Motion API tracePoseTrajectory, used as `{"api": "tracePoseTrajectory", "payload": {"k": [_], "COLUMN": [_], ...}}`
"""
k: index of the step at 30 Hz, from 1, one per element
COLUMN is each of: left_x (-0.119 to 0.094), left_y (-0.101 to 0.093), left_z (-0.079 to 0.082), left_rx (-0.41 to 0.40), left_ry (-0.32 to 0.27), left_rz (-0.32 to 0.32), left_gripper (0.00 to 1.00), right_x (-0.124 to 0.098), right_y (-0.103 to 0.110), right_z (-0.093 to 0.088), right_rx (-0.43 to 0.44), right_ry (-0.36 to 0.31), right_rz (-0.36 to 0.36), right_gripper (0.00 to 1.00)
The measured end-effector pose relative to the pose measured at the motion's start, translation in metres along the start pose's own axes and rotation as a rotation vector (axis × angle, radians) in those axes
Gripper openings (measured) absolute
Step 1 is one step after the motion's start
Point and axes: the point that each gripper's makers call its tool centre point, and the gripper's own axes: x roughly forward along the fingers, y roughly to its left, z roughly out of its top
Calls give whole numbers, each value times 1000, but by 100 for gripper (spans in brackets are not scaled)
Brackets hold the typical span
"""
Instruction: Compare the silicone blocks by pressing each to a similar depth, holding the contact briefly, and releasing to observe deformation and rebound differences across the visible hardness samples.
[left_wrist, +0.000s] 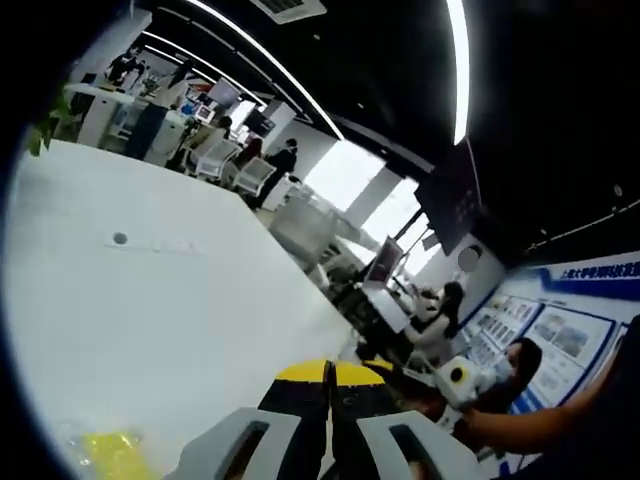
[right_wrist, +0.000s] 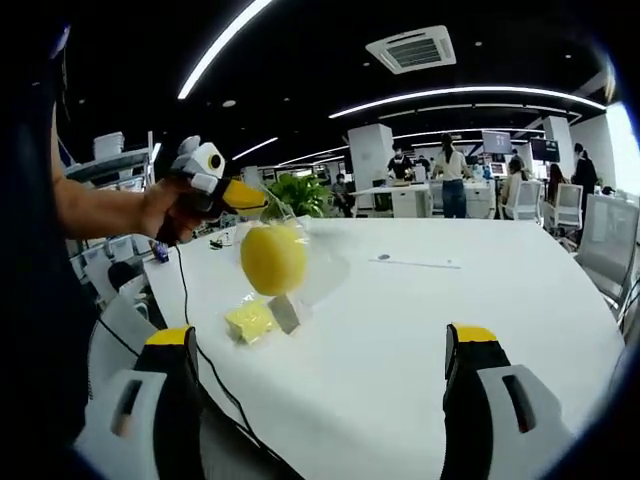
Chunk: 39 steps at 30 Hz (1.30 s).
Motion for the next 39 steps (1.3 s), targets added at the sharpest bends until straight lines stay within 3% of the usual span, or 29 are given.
{"api": "tracePoseTrajectory", "payload": {"k": [16, 24, 28, 33, 39], "left_x": [17, 26, 28, 27, 28], "left_y": [24, 38, 48, 61, 71], "left_z": [-34, -46, -60, -68, -68], "left_rx": [-72, -50, -114, -128, -67], "left_ry": [33, 48, 75, 61, 47], "left_rz": [31, 67, 79, 113, 154], "left_gripper": [0, 0, 0, 0, 0], "right_x": [-5, -7, -9, -8, -7], "right_y": [-1, -1, -2, 1, 7], "right_z": [-12, -18, -20, -21, -25], "right_rx": [34, 37, 44, 50, 49], "right_ry": [16, 31, 38, 41, 50], "right_rz": [-12, -18, -24, -18, 0], "right_gripper": [96, 96, 96, 96, 96]}}
